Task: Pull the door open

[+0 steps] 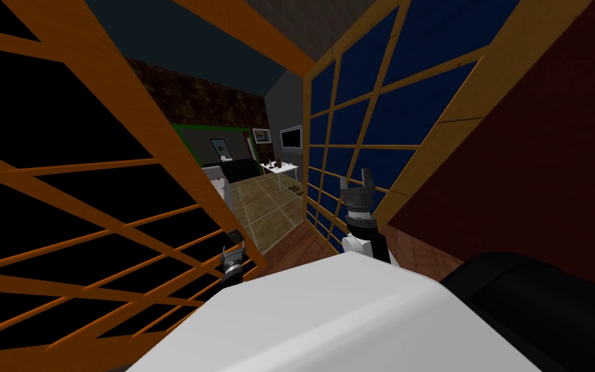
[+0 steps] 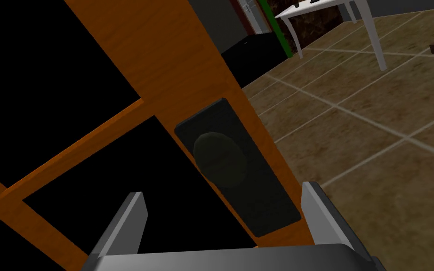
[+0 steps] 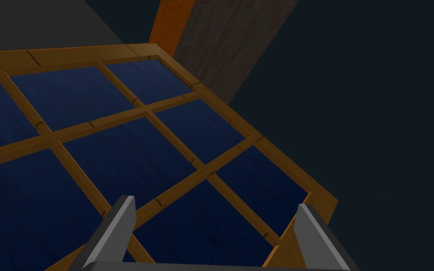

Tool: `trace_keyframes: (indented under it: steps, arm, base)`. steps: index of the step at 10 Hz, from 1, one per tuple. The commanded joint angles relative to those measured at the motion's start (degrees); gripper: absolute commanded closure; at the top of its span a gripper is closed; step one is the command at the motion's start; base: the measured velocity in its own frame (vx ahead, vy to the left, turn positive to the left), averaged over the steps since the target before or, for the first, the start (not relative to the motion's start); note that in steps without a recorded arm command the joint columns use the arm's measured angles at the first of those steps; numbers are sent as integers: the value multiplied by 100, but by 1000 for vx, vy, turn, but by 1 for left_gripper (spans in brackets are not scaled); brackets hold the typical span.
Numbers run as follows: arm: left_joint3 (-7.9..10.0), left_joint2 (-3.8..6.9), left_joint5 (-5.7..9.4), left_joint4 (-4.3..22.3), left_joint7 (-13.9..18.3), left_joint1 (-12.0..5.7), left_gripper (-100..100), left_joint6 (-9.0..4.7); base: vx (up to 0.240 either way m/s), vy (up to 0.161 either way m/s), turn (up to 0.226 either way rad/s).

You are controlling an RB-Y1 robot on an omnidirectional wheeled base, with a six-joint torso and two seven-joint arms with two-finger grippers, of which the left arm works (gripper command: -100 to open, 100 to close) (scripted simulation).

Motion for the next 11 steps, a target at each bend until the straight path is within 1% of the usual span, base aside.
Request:
trace_keyframes:
  steps: [1,2,3,5,6,8,9,11]
  arm:
    - [-52,-18,127,-9,286,-17,-100,0]
    - [-96,-35,235,-27,429,-25,-100,6]
    - [-96,-35,235,-27,517,-25,-100,6]
    - [-177,-66,434,-62,878,-40,-100,18]
    - [-177,-66,434,-62,955,-40,-100,18]
    - [-247,-93,606,-91,1312,-53,-100,28]
    - [-247,-93,606,-91,1348,-53,-100,28]
    - [-303,-114,744,-115,1672,-64,-100,36]
  base:
    - [-55,14,-37]
    - [-72,8,-51]
    - [-53,7,-15]
    - [-59,10,-36]
    - [-50,10,-15]
    - [-61,2,-29]
    - [-53,7,-17]
    - [-46,11,-23]
